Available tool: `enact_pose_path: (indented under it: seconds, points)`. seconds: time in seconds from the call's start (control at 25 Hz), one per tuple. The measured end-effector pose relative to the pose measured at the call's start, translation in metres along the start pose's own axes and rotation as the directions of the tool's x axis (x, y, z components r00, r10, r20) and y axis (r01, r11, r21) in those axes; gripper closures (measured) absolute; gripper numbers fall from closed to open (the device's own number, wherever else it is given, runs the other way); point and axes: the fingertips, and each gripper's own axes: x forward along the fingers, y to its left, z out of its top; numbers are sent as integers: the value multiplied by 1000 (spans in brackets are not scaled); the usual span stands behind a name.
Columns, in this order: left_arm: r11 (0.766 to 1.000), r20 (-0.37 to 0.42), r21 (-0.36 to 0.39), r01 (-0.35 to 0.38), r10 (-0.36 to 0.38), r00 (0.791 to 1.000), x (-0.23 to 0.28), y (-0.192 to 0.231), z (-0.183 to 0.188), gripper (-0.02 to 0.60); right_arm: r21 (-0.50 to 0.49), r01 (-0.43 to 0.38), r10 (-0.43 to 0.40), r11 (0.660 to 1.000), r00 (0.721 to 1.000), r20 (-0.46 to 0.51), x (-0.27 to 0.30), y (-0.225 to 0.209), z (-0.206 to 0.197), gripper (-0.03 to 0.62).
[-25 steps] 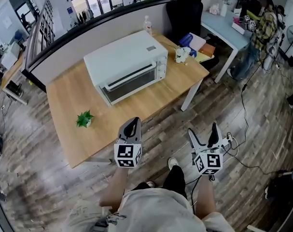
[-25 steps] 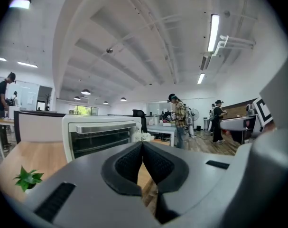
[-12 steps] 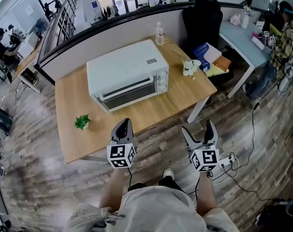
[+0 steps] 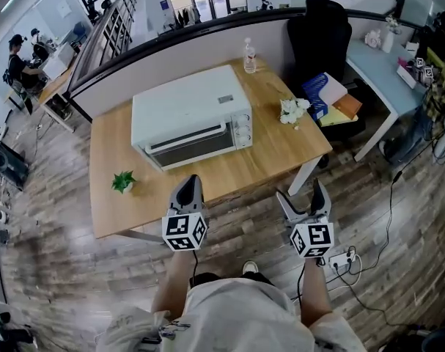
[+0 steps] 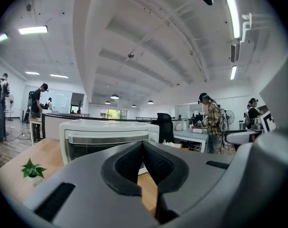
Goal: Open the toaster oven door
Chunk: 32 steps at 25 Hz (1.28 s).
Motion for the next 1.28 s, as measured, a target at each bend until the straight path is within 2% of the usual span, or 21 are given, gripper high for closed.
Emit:
enact_pose_path:
  seconds: [0.12, 0.28, 0.56, 0.8, 1.28]
  points:
    - [999, 0, 9, -44, 44, 999, -10, 0, -1, 568, 13, -52, 53, 999, 999, -13, 7, -1, -7, 115]
    - [992, 2, 6, -130, 130, 992, -31, 10, -6, 568, 16, -160, 160, 987, 986, -43, 24, 20, -17, 115]
    - [961, 14, -8, -277, 277, 961, -76, 53, -21, 568, -40, -314, 312, 949, 949, -53, 53, 77, -20, 115]
    - [933, 60, 7, -361, 360, 931, -99, 89, -23, 568, -79, -375, 371, 924, 927, -60, 69, 116, -24, 115]
    - [918, 52, -10, -397, 397, 916, -111, 110, -32, 568, -91, -399, 393, 913, 916, -77, 80, 133, -31, 115]
